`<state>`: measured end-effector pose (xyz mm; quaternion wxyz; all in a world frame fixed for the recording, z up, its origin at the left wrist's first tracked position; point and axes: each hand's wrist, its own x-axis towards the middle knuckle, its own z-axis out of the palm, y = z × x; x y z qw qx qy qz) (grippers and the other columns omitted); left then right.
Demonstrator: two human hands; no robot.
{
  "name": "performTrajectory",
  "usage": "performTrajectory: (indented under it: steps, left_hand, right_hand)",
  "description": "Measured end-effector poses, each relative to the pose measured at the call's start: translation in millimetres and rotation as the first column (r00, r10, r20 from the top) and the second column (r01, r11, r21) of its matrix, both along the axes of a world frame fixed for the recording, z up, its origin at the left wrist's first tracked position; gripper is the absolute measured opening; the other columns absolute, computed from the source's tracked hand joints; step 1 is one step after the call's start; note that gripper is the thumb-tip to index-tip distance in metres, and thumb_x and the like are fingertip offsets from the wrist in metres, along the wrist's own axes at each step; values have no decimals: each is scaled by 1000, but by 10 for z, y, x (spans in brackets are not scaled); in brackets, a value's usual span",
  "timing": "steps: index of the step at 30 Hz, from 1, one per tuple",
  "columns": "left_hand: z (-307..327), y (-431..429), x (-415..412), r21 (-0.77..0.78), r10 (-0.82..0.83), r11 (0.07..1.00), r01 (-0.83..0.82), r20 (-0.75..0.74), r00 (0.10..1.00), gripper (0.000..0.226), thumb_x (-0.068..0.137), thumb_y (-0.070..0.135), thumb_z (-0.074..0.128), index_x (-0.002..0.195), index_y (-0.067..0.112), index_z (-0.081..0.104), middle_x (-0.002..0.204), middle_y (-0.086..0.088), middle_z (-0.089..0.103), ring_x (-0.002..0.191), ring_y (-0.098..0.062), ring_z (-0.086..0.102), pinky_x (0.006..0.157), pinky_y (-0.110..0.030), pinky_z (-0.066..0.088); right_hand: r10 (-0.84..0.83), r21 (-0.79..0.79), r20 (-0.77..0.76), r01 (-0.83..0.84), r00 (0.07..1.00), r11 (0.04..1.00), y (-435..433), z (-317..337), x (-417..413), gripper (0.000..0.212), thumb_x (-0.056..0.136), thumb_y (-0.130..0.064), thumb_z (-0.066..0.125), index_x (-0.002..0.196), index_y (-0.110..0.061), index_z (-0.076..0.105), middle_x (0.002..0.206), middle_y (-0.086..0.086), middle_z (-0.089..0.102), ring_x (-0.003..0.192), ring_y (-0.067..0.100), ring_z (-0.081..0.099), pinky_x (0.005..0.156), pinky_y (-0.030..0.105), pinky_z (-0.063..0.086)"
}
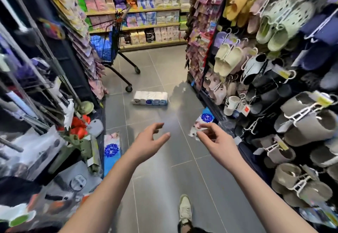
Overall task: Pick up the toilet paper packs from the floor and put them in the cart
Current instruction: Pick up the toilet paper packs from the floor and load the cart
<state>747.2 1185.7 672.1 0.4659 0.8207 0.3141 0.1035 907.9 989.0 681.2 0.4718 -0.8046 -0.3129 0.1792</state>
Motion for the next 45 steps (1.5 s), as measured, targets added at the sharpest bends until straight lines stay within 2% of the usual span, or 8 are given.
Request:
performTrajectory:
  steps: [12, 16, 21, 25, 30, 36, 41, 45]
  left_hand:
    - [-96, 1204, 1003, -26, 185, 982, -187, -68, 980, 59, 90, 50, 64, 142, 27, 48, 141, 11, 53, 126, -5, 52, 106, -35, 44]
    - [-181, 1560, 860, -35, 286, 956, -290, -89, 954, 56, 91, 44, 66, 141, 22, 51, 138, 8, 56, 125, -8, 53, 104, -28, 41]
    - [-293, 2195, 575, -73, 454, 885, -460, -80, 887, 47, 88, 46, 66, 129, 25, 57, 130, 5, 62, 120, -11, 59, 104, -34, 46]
    - [-398, 2813, 290, -108, 568, 811, -575, -86, 818, 48, 90, 41, 69, 132, 22, 57, 129, 5, 63, 118, -11, 59, 107, -31, 44]
    - [-447, 3664, -9, -96, 652, 749, -655, -68, 755, 48, 91, 42, 67, 133, 22, 56, 129, 5, 61, 116, -10, 59, 102, -30, 44]
    - [-532, 4209, -303, -146, 723, 675, -723, -63, 688, 49, 90, 45, 66, 133, 25, 56, 133, 8, 59, 119, -11, 57, 103, -29, 43]
    - [-685, 4336, -624, -202, 819, 543, -815, -88, 567, 58, 82, 60, 65, 132, 31, 55, 132, 9, 59, 118, -9, 58, 104, -34, 45]
    - [-825, 4300, -762, -254, 898, 389, -886, -111, 426, 54, 88, 52, 66, 134, 27, 54, 132, 7, 59, 119, -10, 58, 102, -34, 46]
  right_hand:
    - [164, 18, -61, -163, 985, 986, 1493, -169, 1378, 22, 92, -40, 72, 112, -39, 66, 95, -13, 75, 86, -3, 68, 80, 21, 53]
    - [269, -9, -70, -271, 961, 963, 2105, -147, 1406, 24, 92, -36, 72, 115, -31, 68, 95, -13, 75, 84, -6, 66, 72, 6, 46]
    - [410, -51, -61, -413, 910, 909, 3057, -162, 1275, 24, 93, -38, 71, 117, -33, 68, 94, -15, 73, 85, -7, 64, 71, 3, 43]
    - [530, -67, -69, -534, 845, 843, 3866, -161, 1059, 27, 95, -36, 70, 120, -28, 67, 95, -5, 74, 82, 1, 64, 70, 7, 45]
    - [632, -128, -36, -631, 774, 765, 4890, -44, 890, 25, 94, -39, 69, 118, -32, 64, 94, -9, 73, 82, 4, 65, 78, 20, 51]
    - [721, -175, 23, -707, 693, 685, 5795, -120, 673, 24, 93, -39, 71, 115, -32, 66, 96, -11, 74, 89, 4, 68, 83, 20, 53]
    - [831, -250, 28, -801, 556, 544, 6363, -286, 418, 29, 92, -46, 69, 117, -31, 66, 94, -13, 74, 86, 2, 68, 82, 21, 53]
    - [904, -291, -12, -866, 428, 406, 6784, -408, 290, 26, 92, -46, 69, 116, -34, 64, 93, -15, 74, 85, -3, 67, 76, 12, 49]
